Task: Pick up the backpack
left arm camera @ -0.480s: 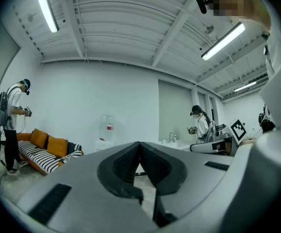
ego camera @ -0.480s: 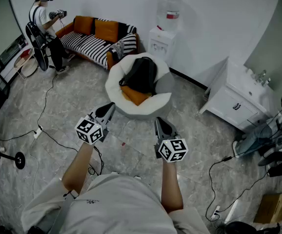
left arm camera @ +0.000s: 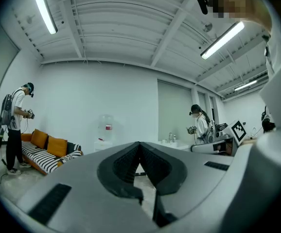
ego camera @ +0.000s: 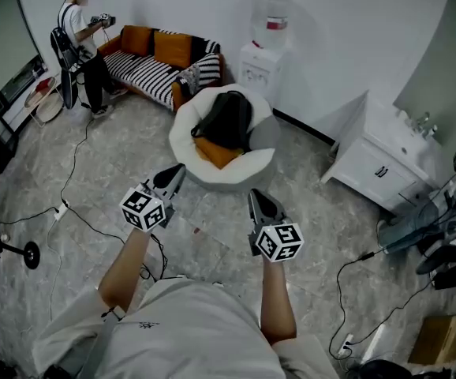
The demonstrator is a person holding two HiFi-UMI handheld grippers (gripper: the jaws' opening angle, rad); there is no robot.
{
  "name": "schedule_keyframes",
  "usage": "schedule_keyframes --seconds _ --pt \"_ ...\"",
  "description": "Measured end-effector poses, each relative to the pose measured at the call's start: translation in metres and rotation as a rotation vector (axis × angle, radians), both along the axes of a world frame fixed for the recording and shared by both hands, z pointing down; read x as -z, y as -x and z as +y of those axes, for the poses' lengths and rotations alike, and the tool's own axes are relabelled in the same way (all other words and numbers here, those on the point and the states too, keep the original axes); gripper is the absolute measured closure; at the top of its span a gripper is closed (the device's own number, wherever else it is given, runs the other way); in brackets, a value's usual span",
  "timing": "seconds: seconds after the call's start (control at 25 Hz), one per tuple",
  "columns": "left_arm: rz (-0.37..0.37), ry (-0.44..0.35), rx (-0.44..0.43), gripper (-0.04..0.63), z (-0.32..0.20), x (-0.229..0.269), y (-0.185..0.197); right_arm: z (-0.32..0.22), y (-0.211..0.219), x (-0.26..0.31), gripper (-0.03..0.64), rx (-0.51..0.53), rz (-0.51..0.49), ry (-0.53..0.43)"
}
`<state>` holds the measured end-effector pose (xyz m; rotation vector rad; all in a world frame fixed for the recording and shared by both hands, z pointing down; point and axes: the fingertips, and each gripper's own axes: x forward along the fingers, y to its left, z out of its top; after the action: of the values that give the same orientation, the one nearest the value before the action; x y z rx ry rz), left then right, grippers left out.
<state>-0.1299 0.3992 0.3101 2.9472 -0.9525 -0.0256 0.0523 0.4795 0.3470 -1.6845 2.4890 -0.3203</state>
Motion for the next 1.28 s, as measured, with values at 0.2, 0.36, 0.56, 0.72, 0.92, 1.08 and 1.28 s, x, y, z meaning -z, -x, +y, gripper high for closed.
schedule_keyframes --seconds 0.2,0.36,0.56,0.72,0.92,1.08,1.28 --pt "-0.006 0.008 0.005 0.594 0.012 -0.004 -0.007 0.01 -0.005 0.0 0.611 0.022 -0.026 -0.001" --pt "-0.013 0.015 0.008 0.594 0.021 -0.009 -0.012 0.018 -0.01 -0.005 0.611 0.024 -0.033 0.01" --pt "-0.023 0.014 0.011 0.594 0.031 -0.009 -0.011 0.025 -0.009 -0.007 0.611 0.039 -0.043 0.013" --pt "-0.017 0.01 0.013 0.594 0.032 -0.007 -0.01 0.025 -0.006 -0.007 0.611 0.049 -0.046 0.012" --pt "-0.011 0.013 0.003 0.594 0.029 -0.009 -0.011 0.021 -0.003 -0.009 0.611 0.054 -0.046 0.014" --pt "-0.006 0.018 -0.013 0.594 0.02 -0.012 -0.013 0.011 -0.001 -0.009 0.611 0.052 -0.04 0.015" --pt "0.018 0.033 -0.025 0.594 -0.006 -0.014 -0.011 -0.013 0.001 -0.007 0.611 0.048 -0.037 0.019"
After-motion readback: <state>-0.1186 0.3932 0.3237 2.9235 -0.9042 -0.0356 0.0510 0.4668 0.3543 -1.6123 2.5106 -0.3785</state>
